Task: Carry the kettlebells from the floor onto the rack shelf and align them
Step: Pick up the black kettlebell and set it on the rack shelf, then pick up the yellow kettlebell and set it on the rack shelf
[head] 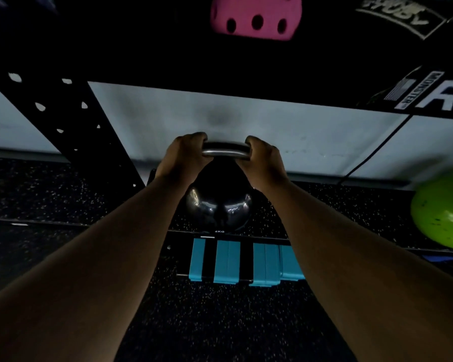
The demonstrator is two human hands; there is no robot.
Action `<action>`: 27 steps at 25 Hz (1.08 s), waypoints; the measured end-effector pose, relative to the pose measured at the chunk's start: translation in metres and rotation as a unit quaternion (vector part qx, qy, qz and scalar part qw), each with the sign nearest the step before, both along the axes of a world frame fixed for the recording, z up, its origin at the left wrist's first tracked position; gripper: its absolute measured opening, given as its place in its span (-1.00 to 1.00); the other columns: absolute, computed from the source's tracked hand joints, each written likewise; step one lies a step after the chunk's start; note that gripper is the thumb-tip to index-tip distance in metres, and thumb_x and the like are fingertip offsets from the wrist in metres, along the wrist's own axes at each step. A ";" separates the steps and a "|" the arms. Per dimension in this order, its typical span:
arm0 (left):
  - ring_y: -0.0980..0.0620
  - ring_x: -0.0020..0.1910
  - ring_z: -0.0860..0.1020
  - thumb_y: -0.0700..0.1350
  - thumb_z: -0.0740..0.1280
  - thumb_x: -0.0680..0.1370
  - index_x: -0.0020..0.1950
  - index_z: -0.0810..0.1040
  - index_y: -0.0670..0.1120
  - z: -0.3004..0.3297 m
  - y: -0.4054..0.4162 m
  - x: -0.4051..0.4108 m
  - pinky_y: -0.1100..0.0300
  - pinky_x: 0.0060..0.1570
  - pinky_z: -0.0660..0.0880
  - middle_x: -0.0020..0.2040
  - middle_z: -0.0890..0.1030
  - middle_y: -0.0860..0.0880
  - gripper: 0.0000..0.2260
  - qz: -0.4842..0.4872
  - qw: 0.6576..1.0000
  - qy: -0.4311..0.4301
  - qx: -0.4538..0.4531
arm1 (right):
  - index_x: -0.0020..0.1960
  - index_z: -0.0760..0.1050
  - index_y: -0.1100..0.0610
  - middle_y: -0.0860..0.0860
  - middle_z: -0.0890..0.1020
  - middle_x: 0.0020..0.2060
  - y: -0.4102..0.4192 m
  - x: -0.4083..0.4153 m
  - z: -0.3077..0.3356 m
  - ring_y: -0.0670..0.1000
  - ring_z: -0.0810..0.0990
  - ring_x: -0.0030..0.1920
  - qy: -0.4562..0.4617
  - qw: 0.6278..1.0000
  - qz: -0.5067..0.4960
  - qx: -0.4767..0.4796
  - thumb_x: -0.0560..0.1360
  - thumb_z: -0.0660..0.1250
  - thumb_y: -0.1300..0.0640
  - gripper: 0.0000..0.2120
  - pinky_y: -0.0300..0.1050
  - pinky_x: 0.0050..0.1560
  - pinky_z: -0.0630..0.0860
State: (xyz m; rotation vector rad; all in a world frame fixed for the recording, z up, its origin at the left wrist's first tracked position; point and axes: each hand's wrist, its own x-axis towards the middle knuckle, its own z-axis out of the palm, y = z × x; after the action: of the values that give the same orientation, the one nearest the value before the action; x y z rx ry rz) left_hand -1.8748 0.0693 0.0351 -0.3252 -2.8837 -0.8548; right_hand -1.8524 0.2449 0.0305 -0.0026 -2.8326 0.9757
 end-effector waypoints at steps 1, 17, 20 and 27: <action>-0.09 -0.27 0.56 -0.09 0.37 0.47 -0.13 0.47 -0.04 0.001 -0.001 0.001 0.14 -0.30 0.43 -0.26 0.54 -0.02 -0.91 0.006 1.000 -0.004 0.001 | -0.19 0.35 0.10 -0.06 0.42 -0.44 0.000 0.000 0.000 -0.05 0.41 -0.43 -0.001 1.000 0.007 -0.003 0.45 0.37 0.16 -0.82 -0.25 -0.47 0.22; -0.13 0.33 0.36 0.01 0.34 0.44 0.42 0.25 0.09 -0.012 -0.134 0.182 -0.10 0.26 0.33 0.36 0.41 -0.05 -0.43 0.180 0.966 -0.181 -0.027 | 0.14 0.50 0.06 0.05 0.53 0.04 -0.128 0.062 0.059 0.16 0.46 0.13 0.124 0.879 0.410 0.209 0.39 0.33 0.11 -0.68 0.10 0.14 0.43; -0.10 0.34 0.37 0.00 0.35 0.46 0.38 0.33 0.08 -0.028 -0.182 0.261 -0.08 0.23 0.36 0.36 0.42 -0.03 -0.51 0.247 0.943 -0.222 -0.005 | 0.13 0.48 0.05 0.03 0.53 0.04 -0.187 0.106 0.028 0.15 0.47 0.08 0.083 0.845 0.479 0.224 0.41 0.33 0.12 -0.71 0.09 0.07 0.45; -0.14 0.34 0.37 -0.13 0.29 0.51 0.38 0.35 0.07 -0.101 -0.283 0.532 -0.09 0.28 0.34 0.36 0.42 -0.07 -0.57 0.361 0.867 -0.339 -0.053 | 0.14 0.45 -0.01 0.00 0.54 0.00 -0.327 0.291 -0.071 0.09 0.46 0.05 -0.019 0.746 0.625 0.230 0.49 0.31 0.04 -0.77 0.02 0.03 0.44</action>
State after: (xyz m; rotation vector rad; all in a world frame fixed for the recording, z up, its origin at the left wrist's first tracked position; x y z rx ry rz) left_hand -1.3431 -0.2136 -0.0655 1.2169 -3.1913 -0.7449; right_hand -1.5615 -0.0818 -0.0404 2.1116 -2.7486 0.2493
